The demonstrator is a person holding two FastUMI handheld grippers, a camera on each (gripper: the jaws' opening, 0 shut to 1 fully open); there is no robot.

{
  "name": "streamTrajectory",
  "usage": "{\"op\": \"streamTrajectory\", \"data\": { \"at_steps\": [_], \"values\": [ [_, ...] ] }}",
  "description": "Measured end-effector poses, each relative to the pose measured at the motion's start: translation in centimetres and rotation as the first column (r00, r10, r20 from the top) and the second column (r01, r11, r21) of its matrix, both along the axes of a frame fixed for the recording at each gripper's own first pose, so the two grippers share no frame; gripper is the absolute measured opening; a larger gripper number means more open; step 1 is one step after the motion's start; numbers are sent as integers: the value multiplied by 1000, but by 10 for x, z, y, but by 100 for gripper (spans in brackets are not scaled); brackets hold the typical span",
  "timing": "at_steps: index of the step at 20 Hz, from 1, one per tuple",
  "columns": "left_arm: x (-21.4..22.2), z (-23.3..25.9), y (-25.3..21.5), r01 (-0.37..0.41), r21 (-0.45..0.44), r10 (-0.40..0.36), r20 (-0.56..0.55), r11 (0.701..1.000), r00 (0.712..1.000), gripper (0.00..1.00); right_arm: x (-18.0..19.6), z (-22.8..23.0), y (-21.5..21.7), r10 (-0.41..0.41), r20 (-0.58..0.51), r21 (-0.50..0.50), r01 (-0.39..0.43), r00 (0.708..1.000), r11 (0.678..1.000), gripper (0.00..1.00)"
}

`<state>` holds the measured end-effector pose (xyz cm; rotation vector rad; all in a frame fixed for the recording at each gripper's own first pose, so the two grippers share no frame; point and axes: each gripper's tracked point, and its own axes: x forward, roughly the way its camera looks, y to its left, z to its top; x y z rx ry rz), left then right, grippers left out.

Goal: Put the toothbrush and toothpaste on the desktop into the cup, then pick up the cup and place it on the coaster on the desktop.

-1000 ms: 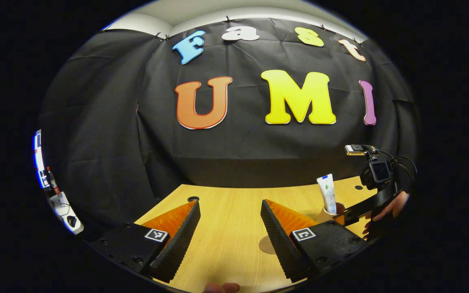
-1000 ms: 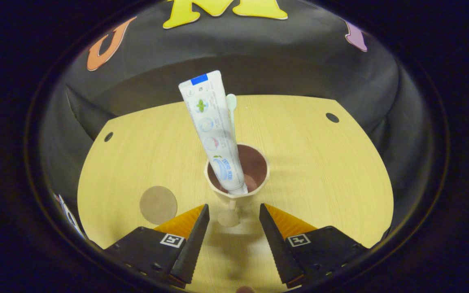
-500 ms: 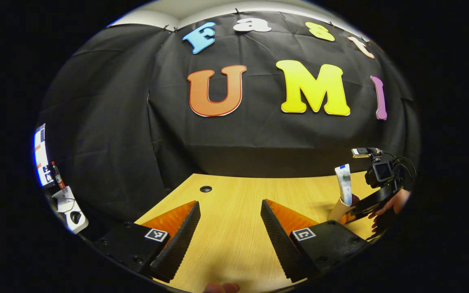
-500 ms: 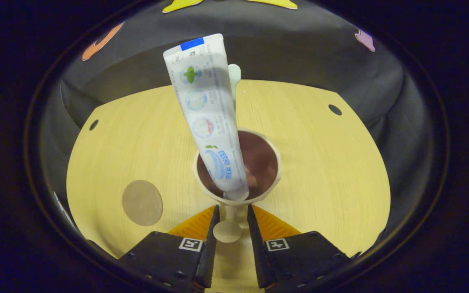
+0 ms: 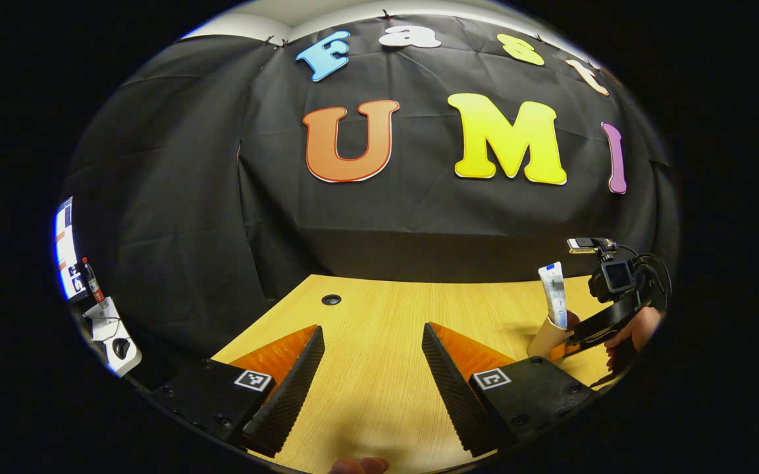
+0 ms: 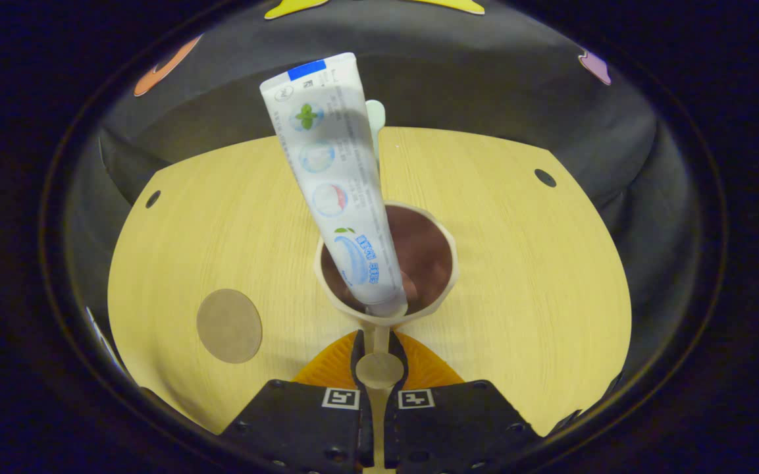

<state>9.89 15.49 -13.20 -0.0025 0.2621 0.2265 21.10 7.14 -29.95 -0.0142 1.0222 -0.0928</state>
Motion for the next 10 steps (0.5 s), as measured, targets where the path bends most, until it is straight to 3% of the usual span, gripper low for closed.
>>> {"op": "streamTrajectory", "data": {
  "at_steps": [1, 10],
  "values": [
    [0, -1, 0, 0, 0, 0, 1, 1000, 1000, 95, -4, 3, 1, 4, 6, 3, -5, 1000, 1000, 2],
    [-5, -4, 5, -20, -21, 20, -7, 1000, 1000, 95, -5, 4, -3, 49, -18, 36, -48, 999, 998, 2]
  ]
}}
